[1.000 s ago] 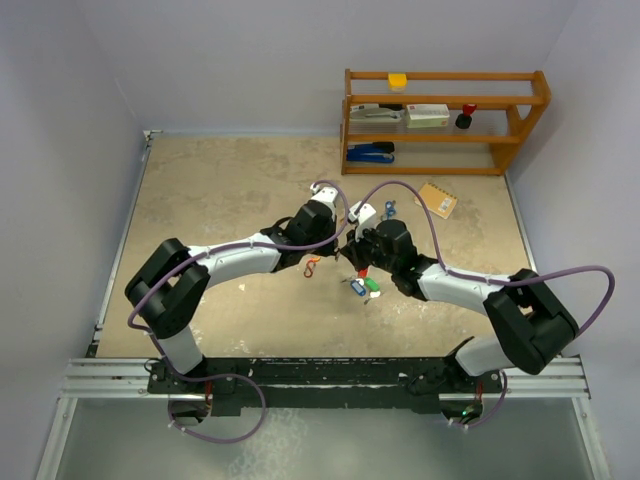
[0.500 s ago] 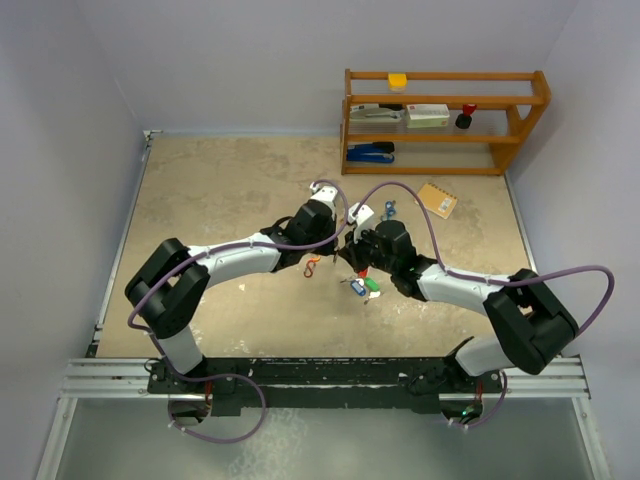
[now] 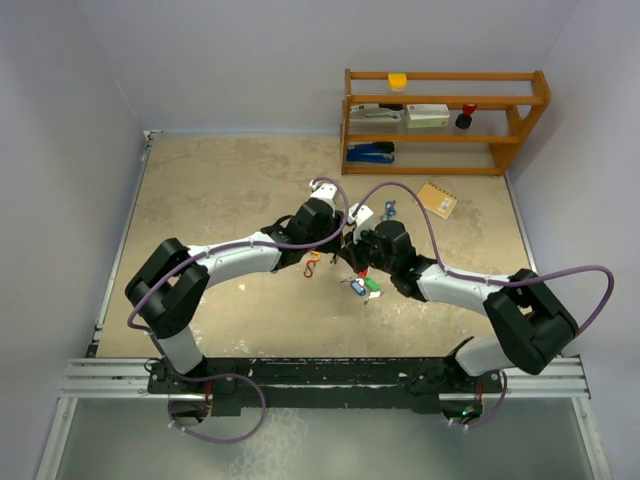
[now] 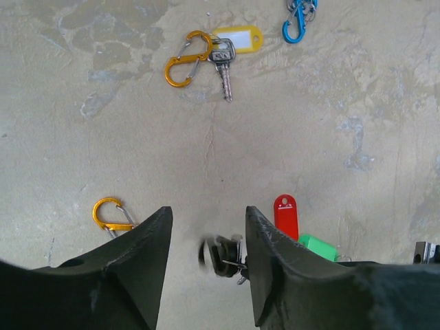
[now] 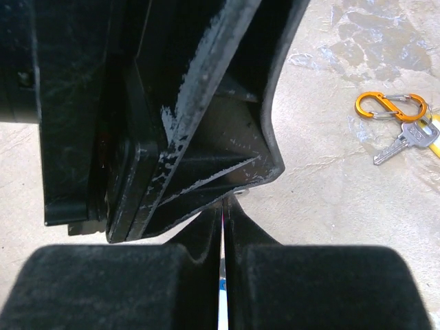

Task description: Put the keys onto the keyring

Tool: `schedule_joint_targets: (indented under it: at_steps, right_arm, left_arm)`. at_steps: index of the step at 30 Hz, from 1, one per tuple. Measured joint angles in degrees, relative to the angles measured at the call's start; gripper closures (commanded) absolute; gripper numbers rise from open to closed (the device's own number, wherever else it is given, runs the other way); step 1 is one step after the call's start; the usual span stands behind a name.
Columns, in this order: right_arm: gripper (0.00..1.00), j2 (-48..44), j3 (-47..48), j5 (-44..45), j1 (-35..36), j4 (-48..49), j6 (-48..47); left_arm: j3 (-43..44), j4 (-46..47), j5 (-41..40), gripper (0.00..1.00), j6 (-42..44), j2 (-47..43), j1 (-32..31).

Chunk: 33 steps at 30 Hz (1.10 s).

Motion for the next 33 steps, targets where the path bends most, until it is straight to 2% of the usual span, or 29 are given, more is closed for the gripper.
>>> schedule_joint_targets:
  at_steps: [3,7,19,27,33]
  right_arm:
    - [1.0,0.0,0.0,0.0,0.0,0.0,0.0]
    - [1.0,0.0,0.0,0.2,0.0,0.0,0.0]
    - [1.0,-1.8,0.6,5.3,0.0,-3.0,0.2]
    - [1.0,-1.3,4.1,13.7,-0.5,-7.7,3.0]
    - [1.0,-1.3,4.1,17.3,-4.5,-10.7,6.7]
  left_arm:
    - [0.0,0.0,-1.5,0.47,-0.1,-0.1,0.0]
    - [0.0,-0.4,-4.2,0.45,-0.9,-1.5,0.0]
    - [-7.5,-0.4,-17.2,0.33,-4.0,-13.9,0.8]
    - [-13.5,-0.5,-20.8,0.32,-5.9,-18.9,2.5]
    - [-14.6,-1.2,-21.3,0.32,-6.5,-19.2,2.8]
